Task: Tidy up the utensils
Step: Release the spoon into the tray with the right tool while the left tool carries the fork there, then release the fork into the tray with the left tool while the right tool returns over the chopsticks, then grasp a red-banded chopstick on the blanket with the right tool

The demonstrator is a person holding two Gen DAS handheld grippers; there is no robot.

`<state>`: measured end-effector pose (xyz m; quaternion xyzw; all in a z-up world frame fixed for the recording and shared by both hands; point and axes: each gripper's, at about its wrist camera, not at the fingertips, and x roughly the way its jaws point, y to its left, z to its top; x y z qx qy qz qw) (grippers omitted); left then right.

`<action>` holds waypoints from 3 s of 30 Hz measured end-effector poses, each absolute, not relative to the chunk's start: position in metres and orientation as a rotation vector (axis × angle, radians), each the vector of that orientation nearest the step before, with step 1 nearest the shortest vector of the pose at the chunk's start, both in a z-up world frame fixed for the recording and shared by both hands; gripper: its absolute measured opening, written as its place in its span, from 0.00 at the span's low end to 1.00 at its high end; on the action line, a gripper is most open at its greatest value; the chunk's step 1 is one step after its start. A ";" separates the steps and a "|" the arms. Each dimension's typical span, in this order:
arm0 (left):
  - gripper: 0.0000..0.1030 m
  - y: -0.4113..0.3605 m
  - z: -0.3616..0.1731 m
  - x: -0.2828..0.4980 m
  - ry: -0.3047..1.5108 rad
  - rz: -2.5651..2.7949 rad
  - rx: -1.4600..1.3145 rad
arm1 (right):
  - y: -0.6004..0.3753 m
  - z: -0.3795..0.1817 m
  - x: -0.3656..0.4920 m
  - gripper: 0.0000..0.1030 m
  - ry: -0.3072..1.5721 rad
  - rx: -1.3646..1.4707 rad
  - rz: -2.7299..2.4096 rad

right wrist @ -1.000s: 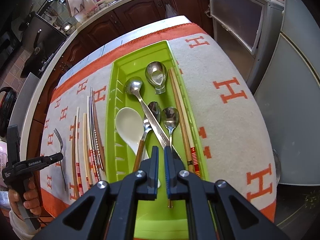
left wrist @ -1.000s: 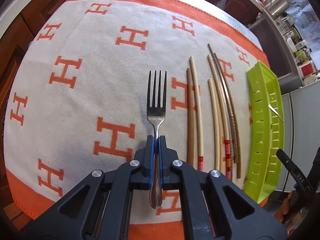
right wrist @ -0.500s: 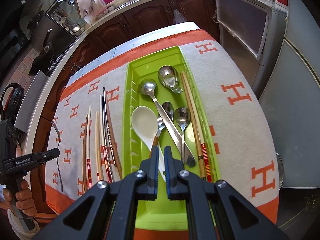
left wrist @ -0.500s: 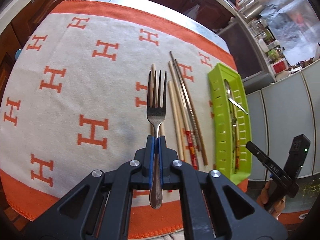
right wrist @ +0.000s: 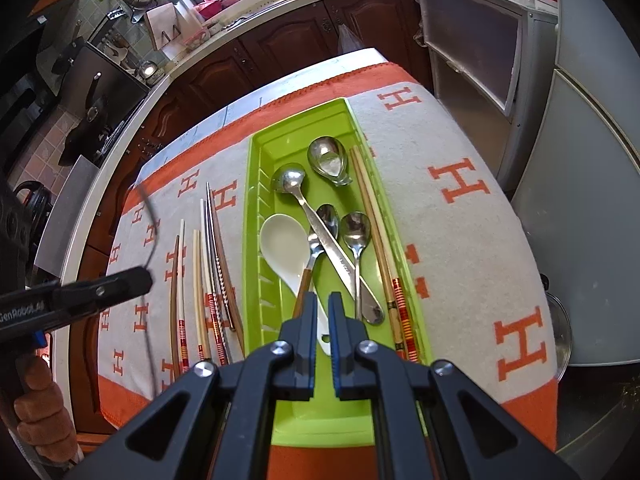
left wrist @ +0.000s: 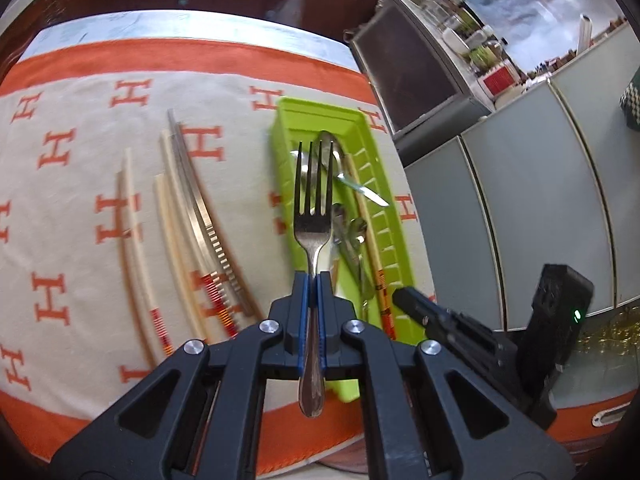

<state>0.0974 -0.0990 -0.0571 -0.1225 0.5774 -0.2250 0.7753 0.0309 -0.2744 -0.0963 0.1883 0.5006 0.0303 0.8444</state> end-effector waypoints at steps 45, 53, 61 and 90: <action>0.02 0.015 -0.104 0.048 1.231 -0.156 -0.053 | -0.202 -0.091 0.028 0.05 1.081 0.263 0.127; 0.02 0.040 -0.107 0.049 1.222 -0.120 -0.071 | -0.165 -0.089 0.033 0.05 1.101 0.204 0.185; 0.03 0.062 -0.117 0.052 1.237 -0.098 -0.112 | -0.141 -0.092 0.040 0.05 1.116 0.178 0.238; 0.03 0.081 -0.137 0.056 1.264 -0.105 -0.166 | -0.064 -0.150 0.075 0.06 1.224 0.026 0.308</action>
